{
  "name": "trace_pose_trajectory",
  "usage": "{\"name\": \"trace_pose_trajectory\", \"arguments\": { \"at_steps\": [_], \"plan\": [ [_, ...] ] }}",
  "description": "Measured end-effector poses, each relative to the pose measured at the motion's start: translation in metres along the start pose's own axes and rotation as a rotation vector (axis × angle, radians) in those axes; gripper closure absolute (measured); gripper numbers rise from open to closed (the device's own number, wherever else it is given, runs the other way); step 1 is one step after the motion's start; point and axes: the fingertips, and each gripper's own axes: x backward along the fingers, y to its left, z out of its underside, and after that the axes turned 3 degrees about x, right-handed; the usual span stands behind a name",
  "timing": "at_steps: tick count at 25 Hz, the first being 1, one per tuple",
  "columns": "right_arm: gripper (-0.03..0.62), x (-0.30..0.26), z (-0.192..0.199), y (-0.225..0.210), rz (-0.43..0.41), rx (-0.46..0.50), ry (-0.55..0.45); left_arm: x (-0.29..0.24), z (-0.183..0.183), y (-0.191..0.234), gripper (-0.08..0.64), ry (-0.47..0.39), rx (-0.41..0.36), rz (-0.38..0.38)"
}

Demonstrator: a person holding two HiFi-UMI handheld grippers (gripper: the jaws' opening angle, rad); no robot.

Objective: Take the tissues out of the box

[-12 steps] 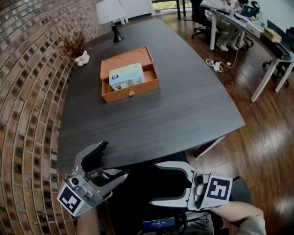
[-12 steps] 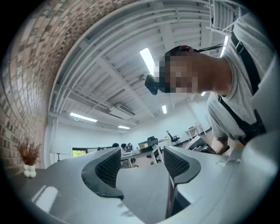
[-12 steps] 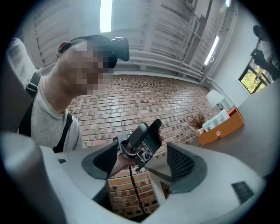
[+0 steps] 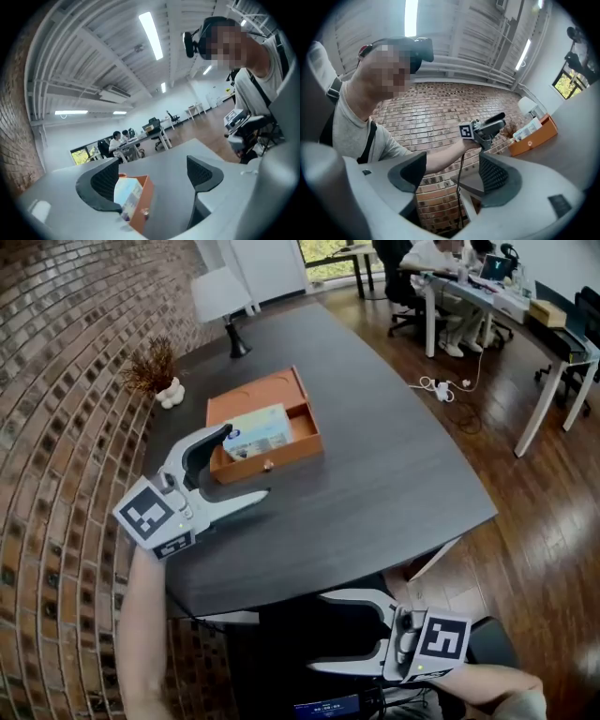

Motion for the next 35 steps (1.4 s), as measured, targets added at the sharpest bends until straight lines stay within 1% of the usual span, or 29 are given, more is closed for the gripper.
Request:
{"name": "trace_pose_trajectory", "arguments": {
  "at_steps": [4, 7, 10, 12, 14, 16, 18, 19, 20, 22, 27, 29, 31, 32, 35],
  "plan": [
    [0.245, 0.001, 0.000, -0.002, 0.000, -0.003, 0.000, -0.030, 0.036, 0.054, 0.108, 0.180, -0.007, 0.024],
    [0.245, 0.002, -0.001, -0.004, 0.002, -0.007, -0.004, -0.046, 0.066, 0.079, 0.098, 0.340, -0.032, 0.063],
    [0.245, 0.004, -0.003, -0.005, 0.006, -0.009, -0.012, -0.062, 0.087, 0.086, 0.093, 0.443, 0.002, 0.141],
    [0.246, 0.005, -0.003, -0.005, 0.006, -0.015, -0.015, -0.072, 0.096, 0.087, 0.055, 0.501, 0.023, 0.190],
    [0.247, 0.004, -0.003, -0.006, 0.005, -0.023, -0.014, -0.077, 0.107, 0.088, 0.048, 0.574, 0.017, 0.225],
    [0.247, 0.004, -0.003, -0.006, 0.004, -0.027, -0.015, -0.083, 0.115, 0.090, 0.043, 0.615, 0.026, 0.252],
    [0.247, 0.004, -0.004, -0.007, 0.004, -0.029, -0.015, -0.089, 0.120, 0.088, 0.058, 0.632, 0.040, 0.279],
    [0.247, 0.004, -0.004, -0.007, 0.003, -0.030, -0.015, -0.089, 0.123, 0.087, 0.080, 0.643, 0.035, 0.292],
    [0.247, 0.004, -0.004, -0.007, 0.002, -0.030, -0.016, -0.089, 0.125, 0.087, 0.129, 0.652, 0.028, 0.302],
    [0.247, 0.004, -0.005, -0.007, 0.001, -0.031, -0.018, -0.088, 0.125, 0.088, 0.160, 0.649, 0.031, 0.308],
    [0.247, 0.002, -0.004, -0.006, 0.000, -0.030, -0.021, -0.083, 0.123, 0.092, 0.189, 0.632, 0.053, 0.300],
    [0.247, 0.002, -0.004, -0.006, 0.001, -0.028, -0.021, -0.079, 0.118, 0.096, 0.198, 0.618, 0.049, 0.277],
    [0.247, 0.002, -0.003, -0.004, 0.001, -0.026, -0.015, -0.073, 0.105, 0.101, 0.201, 0.571, 0.043, 0.234],
    [0.247, 0.002, -0.002, -0.004, 0.001, -0.024, -0.010, -0.069, 0.094, 0.105, 0.202, 0.533, 0.041, 0.207],
    [0.247, 0.002, -0.001, -0.005, 0.005, -0.020, -0.008, -0.046, 0.050, 0.104, 0.202, 0.368, 0.037, 0.131]
  ]
}}
